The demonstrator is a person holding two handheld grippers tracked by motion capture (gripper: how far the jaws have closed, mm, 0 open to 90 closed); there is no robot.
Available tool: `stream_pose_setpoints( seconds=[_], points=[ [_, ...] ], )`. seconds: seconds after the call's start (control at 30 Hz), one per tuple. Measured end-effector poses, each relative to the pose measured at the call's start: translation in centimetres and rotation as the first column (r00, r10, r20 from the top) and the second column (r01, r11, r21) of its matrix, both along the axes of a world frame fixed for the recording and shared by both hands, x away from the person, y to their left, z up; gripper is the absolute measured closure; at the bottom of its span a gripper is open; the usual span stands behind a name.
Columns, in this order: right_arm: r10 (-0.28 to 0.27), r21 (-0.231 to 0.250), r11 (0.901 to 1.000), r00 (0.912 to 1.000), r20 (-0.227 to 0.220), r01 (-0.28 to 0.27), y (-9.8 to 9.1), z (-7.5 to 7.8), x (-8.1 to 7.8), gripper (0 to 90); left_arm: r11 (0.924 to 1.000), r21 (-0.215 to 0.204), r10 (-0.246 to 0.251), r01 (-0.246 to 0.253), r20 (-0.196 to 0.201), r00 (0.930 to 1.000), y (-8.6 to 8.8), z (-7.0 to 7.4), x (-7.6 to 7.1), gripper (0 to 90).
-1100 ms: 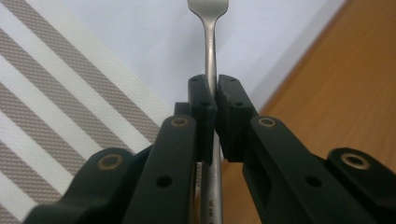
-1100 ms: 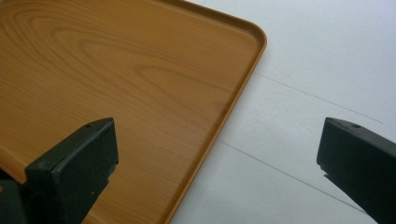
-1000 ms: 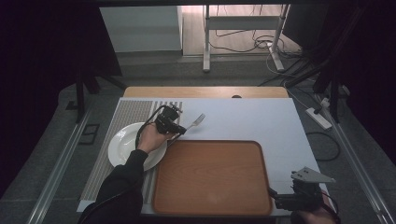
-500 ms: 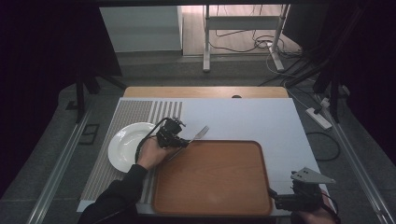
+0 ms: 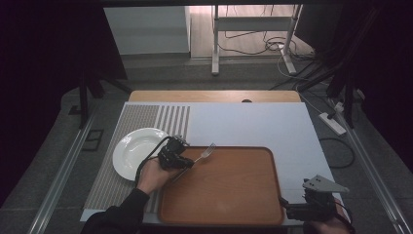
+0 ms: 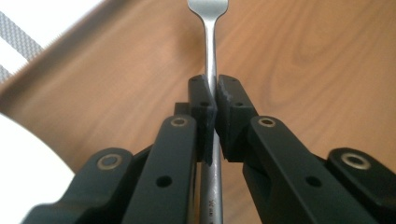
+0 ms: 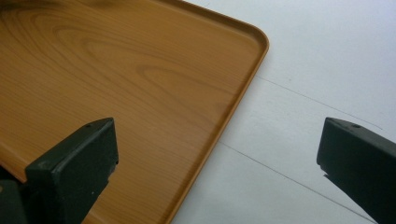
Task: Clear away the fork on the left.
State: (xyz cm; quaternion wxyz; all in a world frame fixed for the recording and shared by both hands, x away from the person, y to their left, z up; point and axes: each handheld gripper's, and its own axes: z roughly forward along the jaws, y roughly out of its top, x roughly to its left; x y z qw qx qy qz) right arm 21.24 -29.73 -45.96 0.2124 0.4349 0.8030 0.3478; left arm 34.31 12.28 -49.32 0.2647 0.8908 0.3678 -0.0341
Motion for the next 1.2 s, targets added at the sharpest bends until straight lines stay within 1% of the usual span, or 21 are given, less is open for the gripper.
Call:
stream_pose_setpoints(
  seconds=[0.13, 0.17, 0.2, 0.33, 0.37, 0.43, 0.53, 0.57, 0.6, 0.73, 0.77, 0.8, 0.83, 0.87, 0.9, 0.93, 1.0, 1.03, 1.1, 1.17, 1.2],
  points=[
    [0.002, -0.001, 1.0, 1.0, 0.001, -0.002, 0.0, 0.0, 0.0, 0.0, 0.9996, -0.021, 0.019, -0.019, -0.003, 0.9998, 0.6, 0.1, -1.3, 84.8],
    [0.002, 0.0, 1.0, 1.0, 0.001, -0.002, 0.0, 0.0, 0.0, 0.0, 0.9991, -0.029, 0.031, -0.031, -0.008, 0.9995, 0.8, 0.1, -2.0, 84.8],
    [0.002, 0.0, 1.0, 1.0, 0.001, -0.002, 0.0, 0.0, 0.0, 0.0, 0.9991, -0.029, 0.031, -0.031, -0.008, 0.9995, 0.8, 0.1, -2.0, 84.7],
    [0.003, -0.001, 1.0, 1.0, 0.0, -0.003, 0.0, 0.0, 0.0, 0.0, 0.9984, -0.032, 0.046, -0.046, -0.017, 0.9988, 1.0, -0.3, -3.4, 84.7],
    [0.004, -0.001, 1.0, 1.0, 0.001, -0.004, 0.0, 0.0, 0.0, 0.0, 0.9985, -0.031, 0.045, -0.046, -0.018, 0.9988, 1.0, -0.4, -3.4, 84.7],
    [0.006, -0.002, 1.0, 1.0, 0.003, -0.006, 0.0, 0.0, 0.0, 0.0, 0.9984, -0.022, 0.052, -0.053, -0.023, 0.9984, 0.9, -0.6, -4.1, 84.7],
    [0.007, -0.002, 1.0, 1.0, 0.003, -0.007, 0.0, 0.0, 0.0, 0.0, 0.9987, -0.008, 0.049, -0.05, -0.024, 0.9985, 0.6, -0.8, -4.9, 84.7],
    [0.006, 0.0, 1.0, 1.0, 0.002, -0.006, 0.0, 0.0, 0.0, 0.0, 0.9988, 0.011, 0.048, -0.048, -0.022, 0.9986, 0.5, -1.1, -5.4, 84.7],
    [0.006, 0.0, 1.0, 1.0, 0.002, -0.006, 0.0, 0.0, 0.0, 0.0, 0.9988, 0.011, 0.048, -0.048, -0.022, 0.9986, 0.5, -1.1, -5.4, 84.7],
    [0.007, 0.0, 1.0, 1.0, 0.003, -0.007, 0.0, 0.0, 0.0, 0.0, 0.9975, 0.054, 0.047, -0.045, -0.028, 0.9985, 0.4, -1.8, -6.1, 84.5],
    [0.008, -0.001, 1.0, 1.0, 0.004, -0.008, 0.0, 0.0, 0.0, 0.0, 0.9973, 0.058, 0.048, -0.046, -0.024, 0.9986, 0.5, -2.0, -6.2, 84.4],
    [0.009, -0.001, 1.0, 1.0, 0.004, -0.009, 0.1, 0.0, 0.0, 0.0, 0.9978, 0.047, 0.049, -0.047, -0.021, 0.9986, 0.6, -2.0, -6.2, 83.8],
    [0.009, -0.002, 1.0, 1.0, 0.004, -0.009, 0.1, 0.0, 0.0, 0.0, 0.9981, 0.043, 0.046, -0.045, -0.024, 0.9987, 0.7, -2.0, -6.2, 83.4],
    [0.009, -0.002, 1.0, 0.9999, 0.003, -0.009, 0.1, 0.0, 0.0, 0.0, 0.9982, 0.041, 0.044, -0.043, -0.017, 0.9989, 0.7, -2.0, -6.2, 82.9],
    [0.009, -0.003, 1.0, 1.0, 0.003, -0.009, 0.1, 0.0, 0.0, 0.0, 0.9981, 0.043, 0.045, -0.045, 0.0, 0.999, 0.7, -2.0, -6.2, 79.4],
    [0.009, -0.001, 1.0, 1.0, 0.003, -0.009, 0.1, 0.0, 0.0, 0.0, 0.9985, 0.033, 0.044, -0.045, 0.013, 0.9989, 0.8, -1.8, -6.2, 75.6],
    [0.009, -0.001, 1.0, 1.0, 0.003, -0.009, 0.1, 0.0, 0.0, 0.0, 0.9993, 0.002, 0.037, -0.037, 0.037, 0.9986, 0.7, -1.4, -6.1, 75.4],
    [0.01, -0.002, 1.0, 1.0, 0.002, -0.01, 0.1, 0.0, 0.0, 0.0, 0.9997, -0.009, 0.022, -0.022, 0.046, 0.9987, 0.6, -1.2, -6.0, 78.5],
    [0.011, -0.004, 0.9999, 0.9999, 0.002, -0.011, 0.1, 0.0, 0.0, 0.0, 0.9993, -0.036, -0.004, 0.006, 0.055, 0.9985, 0.3, -0.9, -5.8, 88.9],
    [0.013, -0.008, 0.9999, 0.9999, -0.001, -0.013, 0.1, 0.0, 0.0, 0.0, 0.9985, -0.047, -0.026, 0.027, 0.039, 0.9989, -0.4, -1.0, -5.6, 89.2],
    [0.014, -0.01, 0.9999, 0.9999, 0.001, -0.014, 0.1, 0.0, 0.0, 0.0, 0.9986, -0.037, -0.038, 0.039, 0.034, 0.9987, -0.7, -1.2, -5.4, 89.1]
  ],
)
